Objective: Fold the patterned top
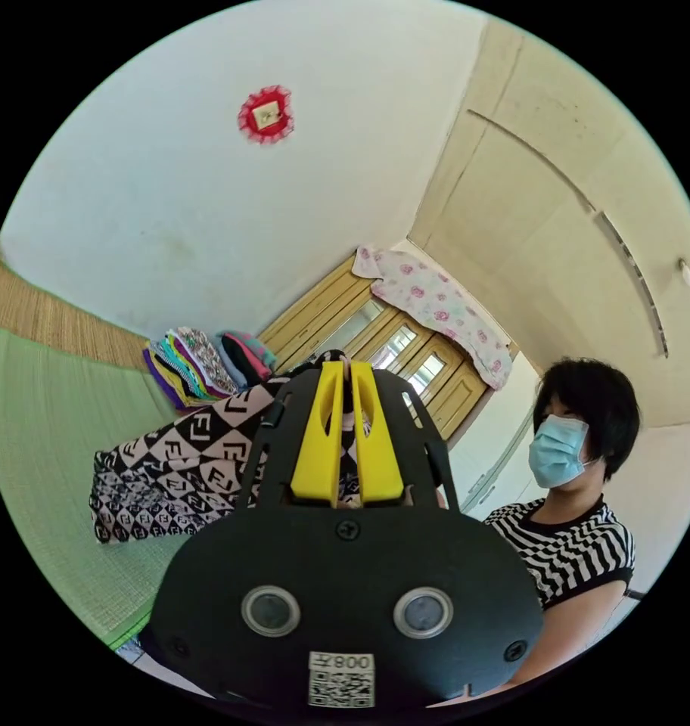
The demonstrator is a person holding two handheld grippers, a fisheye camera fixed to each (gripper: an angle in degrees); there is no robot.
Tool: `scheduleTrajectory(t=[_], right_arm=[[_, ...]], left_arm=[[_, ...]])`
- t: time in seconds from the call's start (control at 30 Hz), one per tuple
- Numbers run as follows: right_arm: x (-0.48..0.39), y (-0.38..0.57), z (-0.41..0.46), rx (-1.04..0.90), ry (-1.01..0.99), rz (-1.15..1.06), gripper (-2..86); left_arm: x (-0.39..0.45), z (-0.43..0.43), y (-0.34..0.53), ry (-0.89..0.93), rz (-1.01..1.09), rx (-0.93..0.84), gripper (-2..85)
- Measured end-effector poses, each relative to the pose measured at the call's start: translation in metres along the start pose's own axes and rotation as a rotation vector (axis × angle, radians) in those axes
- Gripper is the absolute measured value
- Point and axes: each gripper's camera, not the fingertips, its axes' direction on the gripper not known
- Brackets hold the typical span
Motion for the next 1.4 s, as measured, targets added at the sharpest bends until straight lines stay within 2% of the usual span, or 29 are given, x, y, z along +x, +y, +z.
scheduleTrajectory(t=[0.23, 0.73, 1.4], right_arm=[[-0.061, -0.019, 0.006, 0.017, -0.039, -0.112, 1.5], [-0.16, -0.014, -0.001, 0.016, -0.118, -0.244, 1.5], [-0.271, 0.011, -0.058, 0.078, -0.127, -0.435, 1.5]], left_arm=[[0.124, -0.081, -0.003, -0.045, 0.178, 0.092, 1.3], [0.304, -0.216, 0.02, -0.104, 0.396, 0.212, 1.4], [0.464, -0.293, 0.044, -0.144, 0.599, 0.266, 1.4]])
